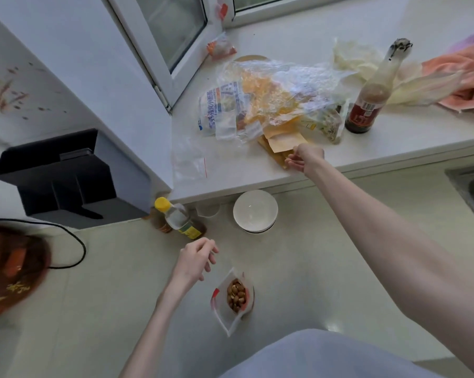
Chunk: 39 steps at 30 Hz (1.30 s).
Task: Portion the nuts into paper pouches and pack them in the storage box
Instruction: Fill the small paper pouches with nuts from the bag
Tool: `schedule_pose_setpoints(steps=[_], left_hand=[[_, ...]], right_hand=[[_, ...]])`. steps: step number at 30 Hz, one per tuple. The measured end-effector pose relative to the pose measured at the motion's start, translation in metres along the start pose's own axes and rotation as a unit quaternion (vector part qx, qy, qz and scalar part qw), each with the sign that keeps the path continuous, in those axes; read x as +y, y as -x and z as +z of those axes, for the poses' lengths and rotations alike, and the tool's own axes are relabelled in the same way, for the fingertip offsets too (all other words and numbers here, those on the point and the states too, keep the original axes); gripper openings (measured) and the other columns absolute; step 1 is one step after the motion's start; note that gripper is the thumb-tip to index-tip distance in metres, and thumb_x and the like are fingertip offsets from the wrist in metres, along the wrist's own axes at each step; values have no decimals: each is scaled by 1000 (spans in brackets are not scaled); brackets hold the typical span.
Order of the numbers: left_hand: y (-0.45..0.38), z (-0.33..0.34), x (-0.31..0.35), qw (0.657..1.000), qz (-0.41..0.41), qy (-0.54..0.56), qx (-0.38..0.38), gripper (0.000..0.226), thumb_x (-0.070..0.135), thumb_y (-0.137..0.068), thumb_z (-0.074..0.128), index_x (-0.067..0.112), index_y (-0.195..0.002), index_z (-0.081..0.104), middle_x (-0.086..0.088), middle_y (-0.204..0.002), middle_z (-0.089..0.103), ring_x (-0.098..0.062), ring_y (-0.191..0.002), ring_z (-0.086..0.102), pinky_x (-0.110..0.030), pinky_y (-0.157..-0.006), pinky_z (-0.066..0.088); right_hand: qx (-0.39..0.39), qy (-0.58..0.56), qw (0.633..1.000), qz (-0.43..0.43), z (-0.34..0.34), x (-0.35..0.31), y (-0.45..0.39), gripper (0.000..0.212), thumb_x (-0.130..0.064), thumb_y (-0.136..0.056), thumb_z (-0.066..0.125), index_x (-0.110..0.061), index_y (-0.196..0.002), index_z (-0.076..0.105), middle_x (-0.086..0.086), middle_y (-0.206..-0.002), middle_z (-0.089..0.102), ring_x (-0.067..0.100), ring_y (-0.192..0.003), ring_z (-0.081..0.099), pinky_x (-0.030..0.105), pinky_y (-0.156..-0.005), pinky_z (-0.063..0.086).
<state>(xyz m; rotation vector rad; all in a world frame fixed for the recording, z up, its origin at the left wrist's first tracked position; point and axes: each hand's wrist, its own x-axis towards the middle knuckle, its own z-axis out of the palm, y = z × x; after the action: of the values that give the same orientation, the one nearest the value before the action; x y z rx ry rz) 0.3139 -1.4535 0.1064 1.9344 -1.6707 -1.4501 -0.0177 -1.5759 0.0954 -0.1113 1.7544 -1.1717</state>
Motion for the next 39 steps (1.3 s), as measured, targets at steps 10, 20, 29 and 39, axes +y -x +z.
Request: schedule_pose_setpoints(steps=[10, 20, 29, 39], left_hand=[[-33, 22, 28, 999, 8, -18, -49, 23, 20, -94, 50, 15, -76, 65, 1, -64, 63, -12, -56, 54, -23, -39, 38], [-25, 30, 43, 995, 70, 4, -65, 18, 19, -97, 50, 23, -90, 67, 1, -81, 68, -11, -66, 60, -25, -46, 46], [14, -12, 42, 968, 114, 224, 4, 30, 25, -102, 41, 33, -125, 58, 7, -107, 72, -13, -87, 72, -27, -64, 55], [55, -58, 2, 950, 144, 275, 31, 19, 16, -97, 57, 29, -98, 71, 14, -85, 76, -1, -79, 71, -17, -65, 56]], right_hand=[[32, -46, 998, -1, 0, -6, -23, 15, 1, -84, 56, 0, -70, 59, 9, -60, 61, 11, -32, 55, 15, -33, 40], [-117, 126, 977, -122, -67, 48, 90, 14, -6, -83, 62, -3, -70, 61, 7, -53, 52, 13, -40, 49, 20, -39, 39], [-198, 284, 919, -188, -59, 79, 169, 17, -12, -88, 60, -1, -76, 66, 6, -58, 55, 15, -54, 53, 24, -49, 41], [-149, 401, 869, -250, 4, 111, 223, 13, -17, -89, 60, -6, -87, 68, 2, -62, 63, 9, -49, 55, 19, -43, 41]])
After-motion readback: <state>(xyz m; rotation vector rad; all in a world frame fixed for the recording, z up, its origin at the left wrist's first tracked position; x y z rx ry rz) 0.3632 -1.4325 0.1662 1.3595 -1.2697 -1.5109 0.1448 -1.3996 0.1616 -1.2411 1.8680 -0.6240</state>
